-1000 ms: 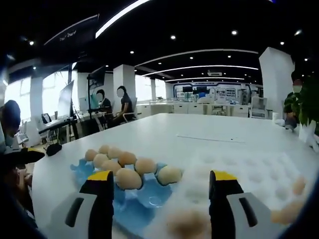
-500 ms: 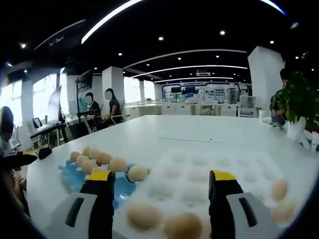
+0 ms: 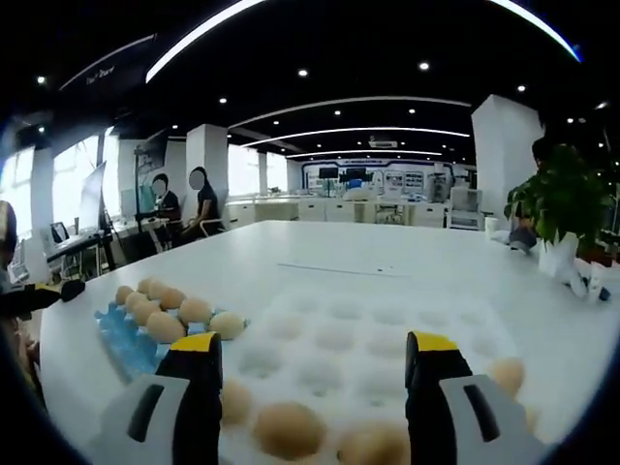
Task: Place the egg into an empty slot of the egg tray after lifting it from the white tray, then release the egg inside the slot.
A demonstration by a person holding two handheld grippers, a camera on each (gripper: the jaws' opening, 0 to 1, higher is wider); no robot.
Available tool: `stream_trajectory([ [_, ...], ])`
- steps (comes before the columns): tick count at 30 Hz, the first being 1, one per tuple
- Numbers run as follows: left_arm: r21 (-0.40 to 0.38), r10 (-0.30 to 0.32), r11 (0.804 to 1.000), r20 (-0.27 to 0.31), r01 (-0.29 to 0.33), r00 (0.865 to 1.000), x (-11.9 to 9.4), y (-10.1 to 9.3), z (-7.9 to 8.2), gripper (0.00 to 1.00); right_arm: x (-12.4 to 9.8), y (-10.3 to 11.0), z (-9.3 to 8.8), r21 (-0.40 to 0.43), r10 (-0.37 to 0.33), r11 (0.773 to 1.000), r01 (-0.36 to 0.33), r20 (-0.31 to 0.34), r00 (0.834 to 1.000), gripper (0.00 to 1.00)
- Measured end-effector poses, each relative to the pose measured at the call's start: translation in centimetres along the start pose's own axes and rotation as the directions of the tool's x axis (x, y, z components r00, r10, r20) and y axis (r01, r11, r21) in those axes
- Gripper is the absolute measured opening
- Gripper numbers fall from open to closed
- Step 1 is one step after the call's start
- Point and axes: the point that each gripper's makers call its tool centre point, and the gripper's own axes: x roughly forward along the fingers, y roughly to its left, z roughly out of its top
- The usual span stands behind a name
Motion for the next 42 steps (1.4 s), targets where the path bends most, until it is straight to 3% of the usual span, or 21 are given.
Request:
stream_trajectory([
  [15, 0.003, -0.001, 1.0, 0.0, 0.001, 1.0, 0.0, -0.4, -0.2, 0.97, -1.1, -4.9, -0.8, -0.021, -0.091, 0.996, 0.09, -0.024, 0.996, 0.78],
  [24, 0.0, 0.005, 1.0, 0.0, -0.005, 1.0, 0.2, -0.5, -0.2, 0.97, -2.0, -7.9, -0.6, 0.016, -0.141, 0.99, 0.141, -0.009, 0.99, 0.74],
  [37, 0.004, 0.015, 1.0, -0.007, -0.015, 1.0, 0.1, -0.3, -0.3, 0.97, -2.8, -12.3, -2.5, 0.053, -0.21, 0.976, 0.213, -0.048, 0.976, 0.66],
  [42, 0.006, 0.015, 1.0, -0.012, -0.014, 1.0, 0.2, -0.3, -0.4, 0.97, -2.8, -13.9, -2.8, 0.068, -0.242, 0.967, 0.245, -0.055, 0.969, 0.58],
])
